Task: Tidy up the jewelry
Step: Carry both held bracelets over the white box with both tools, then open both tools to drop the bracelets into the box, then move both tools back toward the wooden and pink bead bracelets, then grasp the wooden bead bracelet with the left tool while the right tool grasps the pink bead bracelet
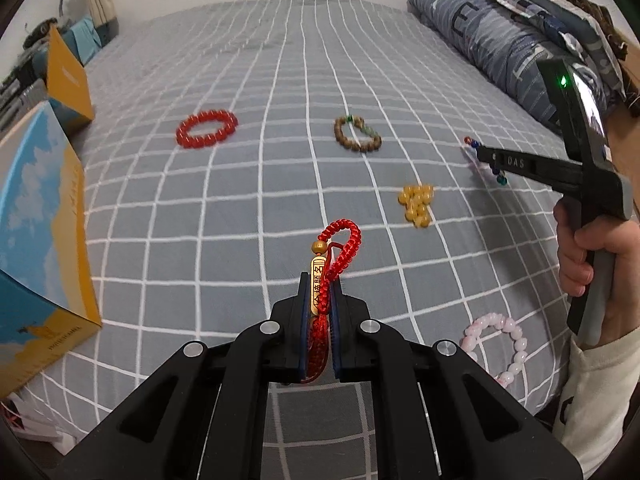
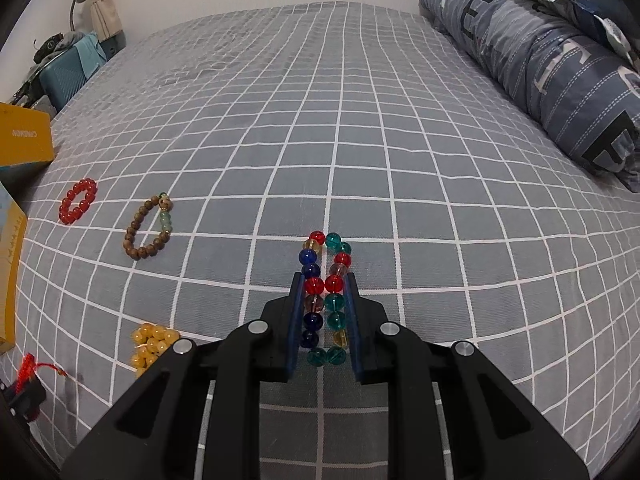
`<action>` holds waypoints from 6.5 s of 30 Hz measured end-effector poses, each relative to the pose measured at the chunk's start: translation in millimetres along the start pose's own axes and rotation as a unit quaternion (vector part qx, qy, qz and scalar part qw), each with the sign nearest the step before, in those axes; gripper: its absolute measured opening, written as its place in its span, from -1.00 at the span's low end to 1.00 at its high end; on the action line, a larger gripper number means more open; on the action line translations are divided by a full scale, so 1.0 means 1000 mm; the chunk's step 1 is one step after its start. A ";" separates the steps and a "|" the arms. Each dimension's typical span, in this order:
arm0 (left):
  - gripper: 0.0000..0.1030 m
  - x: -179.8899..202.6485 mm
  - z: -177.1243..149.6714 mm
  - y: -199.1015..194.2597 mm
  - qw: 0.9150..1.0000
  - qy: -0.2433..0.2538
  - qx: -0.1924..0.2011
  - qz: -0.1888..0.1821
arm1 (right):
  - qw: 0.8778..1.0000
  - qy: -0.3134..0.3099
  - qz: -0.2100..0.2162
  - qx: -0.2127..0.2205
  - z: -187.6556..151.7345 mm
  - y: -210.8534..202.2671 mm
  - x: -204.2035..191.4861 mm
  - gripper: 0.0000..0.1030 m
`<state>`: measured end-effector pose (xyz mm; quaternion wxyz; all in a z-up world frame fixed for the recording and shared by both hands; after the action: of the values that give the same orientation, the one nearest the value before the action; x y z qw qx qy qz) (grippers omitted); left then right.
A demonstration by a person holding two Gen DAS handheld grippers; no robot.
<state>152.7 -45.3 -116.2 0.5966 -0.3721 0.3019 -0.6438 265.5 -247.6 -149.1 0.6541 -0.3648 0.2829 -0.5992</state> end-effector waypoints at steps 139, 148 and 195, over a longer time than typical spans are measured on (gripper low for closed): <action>0.89 -0.137 0.079 -0.104 0.989 -0.114 0.069 0.066 | 0.992 -0.062 0.025 0.109 -0.013 -0.198 -0.194 0.85; 0.89 -0.040 0.100 -0.048 0.997 -0.059 0.039 0.041 | 0.997 -0.018 0.008 0.070 -0.059 -0.165 -0.120 0.85; 0.07 0.024 0.121 0.147 0.996 -0.023 -0.054 0.067 | 0.999 0.017 0.022 -0.047 -0.155 -0.075 -0.083 -0.05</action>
<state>333.9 -77.7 -170.5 0.6244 -0.3974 0.3466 -0.5763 87.1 -188.0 -182.5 0.6444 -0.3785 0.3299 -0.5767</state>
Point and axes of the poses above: each gripper's, at about its wrist camera, not at the fingertips, and y roughly the way its jaws point, x to its right, z to its top, the point moved 10 cm from there along y, roughly the way its jaws point, and after that the axes turned 8 degrees about -y, right-handed, at the moved point
